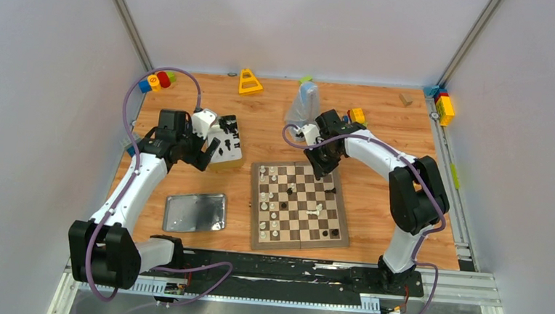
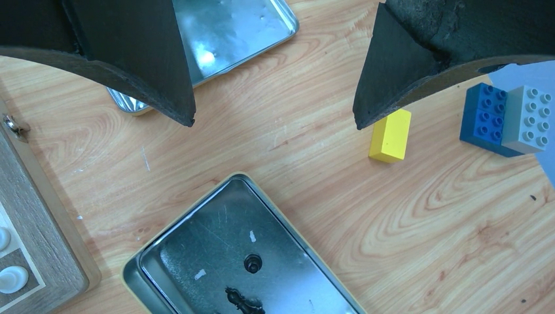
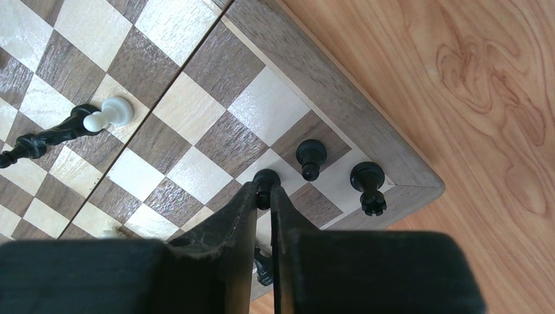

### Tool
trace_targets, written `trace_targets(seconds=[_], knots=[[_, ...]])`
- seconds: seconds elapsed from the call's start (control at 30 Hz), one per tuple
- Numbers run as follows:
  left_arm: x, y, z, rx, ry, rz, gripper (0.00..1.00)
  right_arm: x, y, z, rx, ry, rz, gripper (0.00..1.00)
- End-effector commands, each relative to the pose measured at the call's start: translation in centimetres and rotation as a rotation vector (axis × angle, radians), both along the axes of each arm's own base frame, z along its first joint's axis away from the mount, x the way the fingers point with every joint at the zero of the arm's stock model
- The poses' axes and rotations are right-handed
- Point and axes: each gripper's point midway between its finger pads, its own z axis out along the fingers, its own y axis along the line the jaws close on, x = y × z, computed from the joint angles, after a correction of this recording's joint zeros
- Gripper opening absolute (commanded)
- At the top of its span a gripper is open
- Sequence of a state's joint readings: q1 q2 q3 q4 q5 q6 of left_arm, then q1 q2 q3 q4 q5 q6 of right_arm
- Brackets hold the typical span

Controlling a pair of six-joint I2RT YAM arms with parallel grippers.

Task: Set up the chess pieces on the board
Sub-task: Place the chess piece on the chessboard, then pick up the chess piece from the chessboard.

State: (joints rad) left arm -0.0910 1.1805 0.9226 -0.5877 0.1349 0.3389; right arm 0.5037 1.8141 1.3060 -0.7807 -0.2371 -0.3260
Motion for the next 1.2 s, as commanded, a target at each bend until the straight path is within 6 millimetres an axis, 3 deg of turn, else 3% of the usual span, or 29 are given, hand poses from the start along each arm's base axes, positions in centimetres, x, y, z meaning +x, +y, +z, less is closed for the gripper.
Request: trace_targets(seconds=[0.0, 0.13, 0.23, 0.4, 0.57, 0.87, 1.17], knots=[[0.3, -0.1, 0.8, -0.018, -0.025, -0.001, 0.98, -0.4, 0.0, 0.3, -0.003, -0.004, 0.005, 0.17], [0.3, -0.1, 0.8, -0.019, -0.025, 0.0, 0.98, 0.0, 0.0, 0.7, -0.004, -0.025, 0.003, 0.36], [0.3, -0.1, 0.7, -0.018, -0.023, -0.001, 0.98, 0.7, 0.2, 2.3, 0.006, -0.073, 0.01, 0.47], [0.3, -0.1, 0.7, -0.017, -0.021, -0.001, 0.98, 0.8, 1.8, 6.1, 0.072, -0.15, 0.071, 0.51], [0.4, -0.1, 0.7, -0.015, -0.022, 0.001, 0.98, -1.4, 5.0, 7.9, 0.133, -0.169, 0.194, 0.49], [0.4, 0.1, 1.1, -0.012, -0.036, 0.011, 0.98, -5.8, 9.3, 5.6, 0.118, -0.096, 0.361, 0.42], [0.4, 0.1, 1.1, -0.011, -0.037, 0.011, 0.98, -6.3, 10.0, 3.3, 0.078, -0.049, 0.377, 0.39]])
